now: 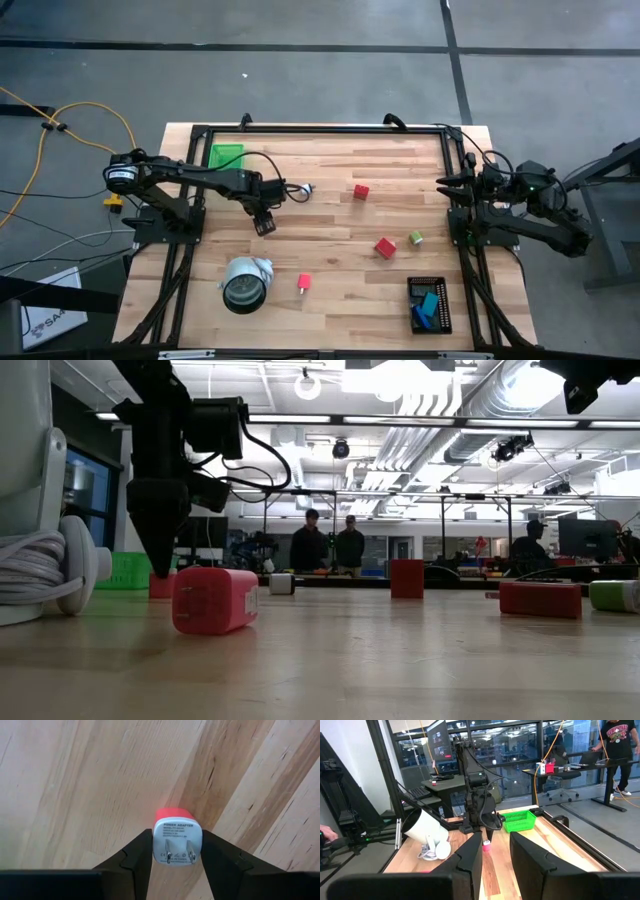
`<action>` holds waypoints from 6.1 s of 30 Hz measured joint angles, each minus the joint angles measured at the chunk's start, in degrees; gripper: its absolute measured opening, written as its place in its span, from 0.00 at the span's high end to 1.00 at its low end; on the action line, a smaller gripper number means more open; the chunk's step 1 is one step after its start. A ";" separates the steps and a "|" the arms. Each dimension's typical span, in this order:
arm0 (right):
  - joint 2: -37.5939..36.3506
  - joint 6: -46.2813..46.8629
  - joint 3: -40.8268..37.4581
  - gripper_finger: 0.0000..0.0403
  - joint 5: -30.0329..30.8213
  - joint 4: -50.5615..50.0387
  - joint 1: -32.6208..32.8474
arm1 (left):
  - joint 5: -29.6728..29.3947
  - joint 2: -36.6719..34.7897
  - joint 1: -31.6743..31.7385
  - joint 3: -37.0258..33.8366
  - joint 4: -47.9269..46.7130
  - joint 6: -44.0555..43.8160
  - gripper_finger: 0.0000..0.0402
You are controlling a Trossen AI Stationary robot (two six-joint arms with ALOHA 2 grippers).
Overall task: Pick & Place Office items
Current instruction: Put the pink white charger adapter into the green bin, then put the white charger adapter into the green bin
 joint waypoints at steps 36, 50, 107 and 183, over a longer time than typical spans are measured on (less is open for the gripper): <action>-0.02 0.00 0.00 0.78 0.00 0.00 0.02 | 0.15 -0.96 4.06 7.74 -4.76 0.22 0.65; -0.02 0.00 -0.02 0.78 0.00 0.00 0.01 | -4.57 -12.17 14.49 10.05 -11.32 -7.02 0.65; -0.02 0.00 -0.02 0.78 0.00 0.01 0.01 | -6.18 -13.31 38.24 -8.25 -4.32 -26.81 0.65; 0.00 0.00 -0.02 0.78 0.00 0.02 0.00 | -0.28 9.92 16.55 23.08 3.47 13.75 0.57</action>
